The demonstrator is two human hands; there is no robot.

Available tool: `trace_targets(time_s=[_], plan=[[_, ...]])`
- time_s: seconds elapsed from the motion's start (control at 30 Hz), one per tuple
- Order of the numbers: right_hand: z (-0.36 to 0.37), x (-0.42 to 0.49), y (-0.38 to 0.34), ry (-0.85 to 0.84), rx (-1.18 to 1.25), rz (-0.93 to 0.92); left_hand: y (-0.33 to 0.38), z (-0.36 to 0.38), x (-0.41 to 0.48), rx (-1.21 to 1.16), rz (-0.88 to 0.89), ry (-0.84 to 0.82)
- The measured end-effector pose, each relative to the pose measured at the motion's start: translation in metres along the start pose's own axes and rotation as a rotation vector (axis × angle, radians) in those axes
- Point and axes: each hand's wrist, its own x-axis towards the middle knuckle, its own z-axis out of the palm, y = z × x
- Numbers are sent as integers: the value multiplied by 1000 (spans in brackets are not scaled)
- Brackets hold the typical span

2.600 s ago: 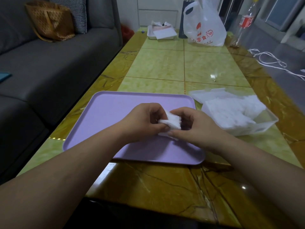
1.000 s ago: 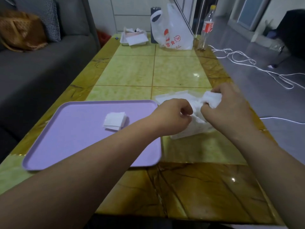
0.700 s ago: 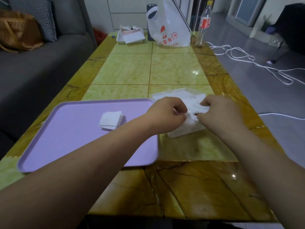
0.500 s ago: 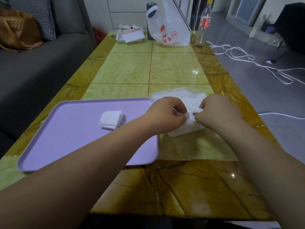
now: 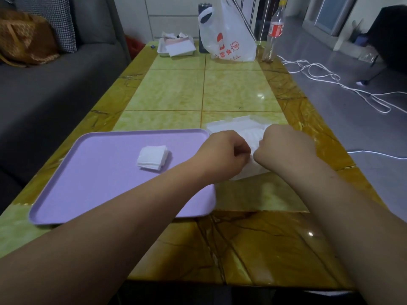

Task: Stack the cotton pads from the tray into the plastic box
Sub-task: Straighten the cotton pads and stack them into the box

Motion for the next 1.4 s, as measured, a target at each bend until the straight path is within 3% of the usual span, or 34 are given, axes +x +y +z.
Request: trace_targets(time_s=[0.1, 0.2, 0.33, 0.43, 0.53, 0.73, 0.9, 1.1, 1.23, 1.4], plan=[[-10, -8, -19, 155, -7, -70, -10, -12, -15, -48, 89, 44], [7, -14, -51, 177, 273, -242, -37, -35, -34, 42, 103, 176], [48, -29, -95, -22, 504, -472, -89, -78, -63, 237, -139, 329], [72, -31, -104, -145, 427, -481, -118, -96, -74, 296, -376, 213], [85, -28, -103, -175, 314, -523, -135, -101, -73, 237, -456, 123], [90, -20, -101, -112, 470, -487, -133, -110, -65, -107, -472, 37], [98, -16, -103, -77, 636, -424, -128, -107, -69, -113, -455, -67], [101, -19, -96, -213, 864, -401, -118, -101, -74, -117, -327, -116], [102, -15, -95, -186, 1012, -385, -114, -98, -74, -256, -259, -138], [97, -12, -92, -139, 1130, -294, -120, -104, -74, -525, -339, -138]])
